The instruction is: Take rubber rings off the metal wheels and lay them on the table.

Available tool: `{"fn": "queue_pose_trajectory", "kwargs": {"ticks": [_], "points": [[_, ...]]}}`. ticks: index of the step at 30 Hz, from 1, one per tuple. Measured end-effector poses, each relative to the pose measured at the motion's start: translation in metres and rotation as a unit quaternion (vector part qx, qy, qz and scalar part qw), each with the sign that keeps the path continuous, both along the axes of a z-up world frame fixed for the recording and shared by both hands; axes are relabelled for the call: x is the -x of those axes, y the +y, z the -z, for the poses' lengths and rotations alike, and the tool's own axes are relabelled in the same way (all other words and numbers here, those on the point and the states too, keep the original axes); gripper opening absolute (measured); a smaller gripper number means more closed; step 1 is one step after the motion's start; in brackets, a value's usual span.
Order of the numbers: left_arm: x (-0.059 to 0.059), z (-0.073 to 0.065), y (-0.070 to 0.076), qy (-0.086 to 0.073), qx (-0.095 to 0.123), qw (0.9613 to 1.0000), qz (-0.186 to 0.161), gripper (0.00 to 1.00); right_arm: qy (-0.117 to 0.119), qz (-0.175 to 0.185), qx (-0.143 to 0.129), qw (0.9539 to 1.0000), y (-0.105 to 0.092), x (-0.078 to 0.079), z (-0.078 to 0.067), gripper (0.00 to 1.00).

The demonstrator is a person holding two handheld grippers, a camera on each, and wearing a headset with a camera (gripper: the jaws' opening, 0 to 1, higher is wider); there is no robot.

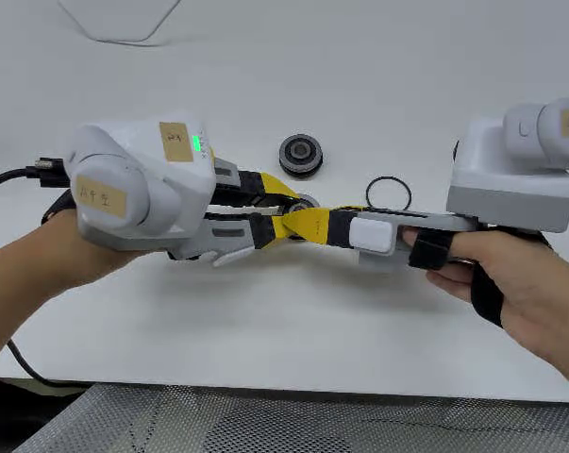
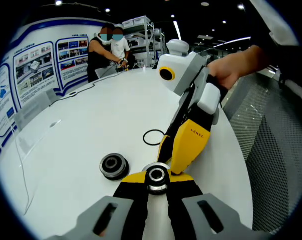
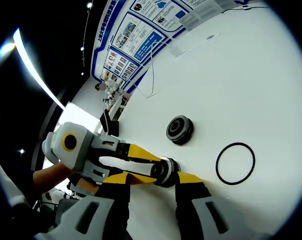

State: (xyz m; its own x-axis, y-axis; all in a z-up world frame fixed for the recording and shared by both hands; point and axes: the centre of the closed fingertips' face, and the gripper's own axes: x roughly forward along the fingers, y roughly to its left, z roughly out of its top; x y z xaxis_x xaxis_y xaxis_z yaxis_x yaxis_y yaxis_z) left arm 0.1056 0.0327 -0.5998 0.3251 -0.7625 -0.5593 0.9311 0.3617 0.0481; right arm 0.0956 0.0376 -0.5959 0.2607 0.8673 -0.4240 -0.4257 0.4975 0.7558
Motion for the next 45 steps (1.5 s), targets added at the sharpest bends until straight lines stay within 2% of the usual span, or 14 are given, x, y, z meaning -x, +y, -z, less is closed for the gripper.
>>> {"fn": "queue_pose_trajectory", "kwargs": {"ticks": [11,19,23,35,45], "points": [[0.000,0.000,0.000,-0.001,-0.001,1.0000,0.000,0.13,0.007,0.011,0.008,0.9999,-0.007,-0.001,0.004,0.26],[0.000,-0.001,0.000,-0.002,-0.001,1.0000,0.001,0.13,0.001,0.013,0.016,0.9998,-0.010,-0.002,0.006,0.22],[0.000,-0.001,0.000,-0.002,-0.001,1.0000,0.001,0.13,-0.005,0.017,0.021,0.9996,-0.013,-0.005,0.006,0.16],[0.000,-0.001,0.000,-0.003,-0.001,1.0000,0.002,0.13,-0.006,0.027,0.040,0.9988,-0.016,-0.009,0.013,0.06],[0.001,-0.001,0.001,-0.006,-0.003,1.0000,-0.002,0.13,0.003,0.040,0.049,0.9980,-0.015,-0.009,0.013,0.06]]}}
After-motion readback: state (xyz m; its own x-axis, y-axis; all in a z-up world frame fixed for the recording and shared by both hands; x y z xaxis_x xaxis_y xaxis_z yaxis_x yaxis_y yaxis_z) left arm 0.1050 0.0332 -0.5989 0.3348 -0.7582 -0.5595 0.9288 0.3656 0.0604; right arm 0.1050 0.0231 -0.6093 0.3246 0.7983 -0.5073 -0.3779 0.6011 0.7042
